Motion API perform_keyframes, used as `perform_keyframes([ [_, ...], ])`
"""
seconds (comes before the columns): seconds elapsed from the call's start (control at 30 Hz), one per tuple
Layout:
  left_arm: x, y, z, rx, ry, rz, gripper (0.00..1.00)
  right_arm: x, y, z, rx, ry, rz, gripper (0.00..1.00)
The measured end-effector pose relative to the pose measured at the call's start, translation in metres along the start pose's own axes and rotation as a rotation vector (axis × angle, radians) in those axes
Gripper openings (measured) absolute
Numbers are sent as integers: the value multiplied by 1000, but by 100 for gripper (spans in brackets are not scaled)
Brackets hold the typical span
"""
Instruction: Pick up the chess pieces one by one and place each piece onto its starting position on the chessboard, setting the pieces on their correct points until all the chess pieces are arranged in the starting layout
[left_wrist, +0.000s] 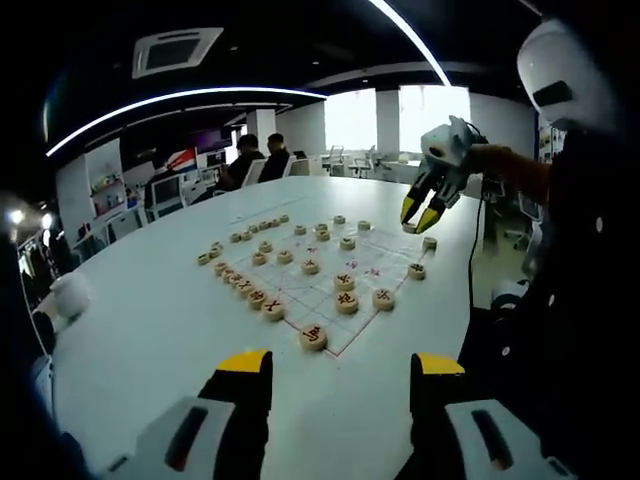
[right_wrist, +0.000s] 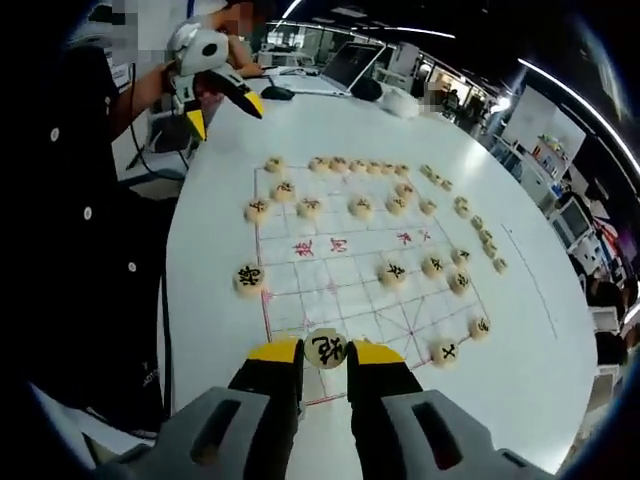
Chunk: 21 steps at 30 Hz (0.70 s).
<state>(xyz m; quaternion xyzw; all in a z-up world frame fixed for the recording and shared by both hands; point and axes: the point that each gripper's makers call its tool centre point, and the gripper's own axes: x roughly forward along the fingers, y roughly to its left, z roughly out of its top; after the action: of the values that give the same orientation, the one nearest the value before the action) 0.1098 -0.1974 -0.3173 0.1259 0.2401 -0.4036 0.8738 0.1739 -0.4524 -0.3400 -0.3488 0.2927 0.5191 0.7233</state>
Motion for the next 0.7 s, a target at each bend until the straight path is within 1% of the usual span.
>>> perform_keyframes([
  [0.2, -4, 2, -3, -8, 5, 13, 56, 18, 8, 4, -20, 6, 48, 19],
  [0.33, -6, 3, -5, -8, 16, 18, 56, 25, 11, 7, -29, 5, 61, 19],
  [0.6, -6, 3, -6, -7, 19, 17, 56, 33, 15, 0, -35, 28, 84, 19],
  [0.7, -6, 3, -6, -9, 20, 17, 56, 32, 16, 1, -29, 20, 86, 19],
])
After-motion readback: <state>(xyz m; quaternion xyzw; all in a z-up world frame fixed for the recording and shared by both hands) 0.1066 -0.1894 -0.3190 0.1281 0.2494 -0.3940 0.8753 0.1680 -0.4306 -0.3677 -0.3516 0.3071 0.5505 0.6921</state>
